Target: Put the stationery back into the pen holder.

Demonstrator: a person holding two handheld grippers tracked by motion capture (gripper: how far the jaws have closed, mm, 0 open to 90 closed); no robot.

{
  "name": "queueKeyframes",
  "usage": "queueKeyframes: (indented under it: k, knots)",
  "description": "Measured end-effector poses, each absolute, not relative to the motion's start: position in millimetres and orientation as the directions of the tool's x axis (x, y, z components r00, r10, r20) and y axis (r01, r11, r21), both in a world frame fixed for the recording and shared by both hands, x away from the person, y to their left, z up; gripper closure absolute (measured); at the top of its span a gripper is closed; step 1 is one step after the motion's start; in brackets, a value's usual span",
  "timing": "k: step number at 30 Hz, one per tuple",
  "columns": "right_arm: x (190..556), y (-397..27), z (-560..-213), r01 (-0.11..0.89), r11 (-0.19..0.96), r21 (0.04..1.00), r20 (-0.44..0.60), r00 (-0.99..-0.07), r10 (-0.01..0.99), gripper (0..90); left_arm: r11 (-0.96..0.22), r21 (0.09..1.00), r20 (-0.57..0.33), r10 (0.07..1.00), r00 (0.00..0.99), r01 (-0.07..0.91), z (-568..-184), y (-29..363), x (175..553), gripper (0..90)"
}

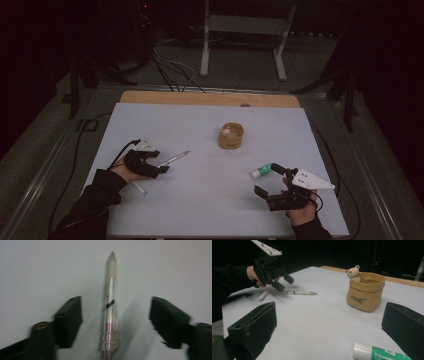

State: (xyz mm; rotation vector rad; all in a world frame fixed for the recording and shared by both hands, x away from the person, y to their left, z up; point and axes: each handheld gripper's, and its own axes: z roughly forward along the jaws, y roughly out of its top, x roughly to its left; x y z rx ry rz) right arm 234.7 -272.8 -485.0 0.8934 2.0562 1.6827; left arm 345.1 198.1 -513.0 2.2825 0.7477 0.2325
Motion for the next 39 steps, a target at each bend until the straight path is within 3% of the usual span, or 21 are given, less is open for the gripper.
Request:
queueKeyframes:
  k: [8,22,28,39]
  knots:
    - [234,-273,-485,0.254,0.103,0.962,0.127,-0.747,0.652,0.0,-0.665,0.605,0.024,0.566,0.824,0.439,-516,192,347,51.7]
    - [235,-273,-485,0.254,0.103,0.962,0.128,-0.747,0.653,0.0,-0.749,0.474,0.023,0.536,0.844,0.463,-509,176,353,74.7]
    - [234,-273,-485,0.252,0.104,0.962,0.125,-0.748,0.652,0.0,-0.726,0.462,-0.011,0.57,0.821,0.51,-507,176,356,77.4]
    - [234,-273,-485,0.255,0.102,0.961,0.129,-0.745,0.654,0.0,-0.597,0.578,-0.112,0.618,0.778,0.557,-498,183,353,77.5]
